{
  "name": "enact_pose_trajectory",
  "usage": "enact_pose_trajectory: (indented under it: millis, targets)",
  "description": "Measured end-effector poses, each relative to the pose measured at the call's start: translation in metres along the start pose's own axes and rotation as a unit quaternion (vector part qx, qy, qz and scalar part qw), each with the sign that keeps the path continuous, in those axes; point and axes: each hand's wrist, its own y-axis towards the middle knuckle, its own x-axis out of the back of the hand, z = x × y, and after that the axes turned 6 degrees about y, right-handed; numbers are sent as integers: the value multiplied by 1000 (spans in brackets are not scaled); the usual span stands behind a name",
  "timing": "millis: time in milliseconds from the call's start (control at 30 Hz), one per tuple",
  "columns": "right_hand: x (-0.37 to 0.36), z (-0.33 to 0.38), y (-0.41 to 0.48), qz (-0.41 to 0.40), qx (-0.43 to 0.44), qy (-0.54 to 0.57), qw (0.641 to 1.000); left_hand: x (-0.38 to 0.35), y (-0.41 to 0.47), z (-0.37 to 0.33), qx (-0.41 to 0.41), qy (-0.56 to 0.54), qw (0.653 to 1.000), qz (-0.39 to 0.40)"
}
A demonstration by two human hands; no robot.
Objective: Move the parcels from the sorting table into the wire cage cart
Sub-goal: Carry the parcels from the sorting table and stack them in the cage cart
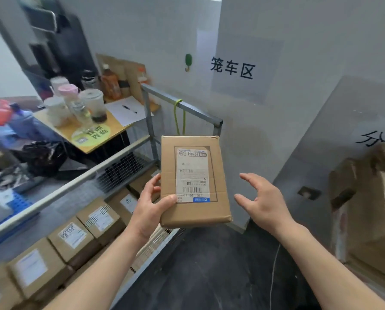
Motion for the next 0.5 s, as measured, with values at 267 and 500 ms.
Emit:
enact_pose_trajectory:
  millis: [267, 500]
  targets:
    - [-55, 21, 51, 65, 60, -62, 994, 43, 14, 23, 23, 14, 998, -60]
    - [-111, 48, 112, 108, 70, -88, 988, 95, 62, 49, 47, 1, 996, -76]
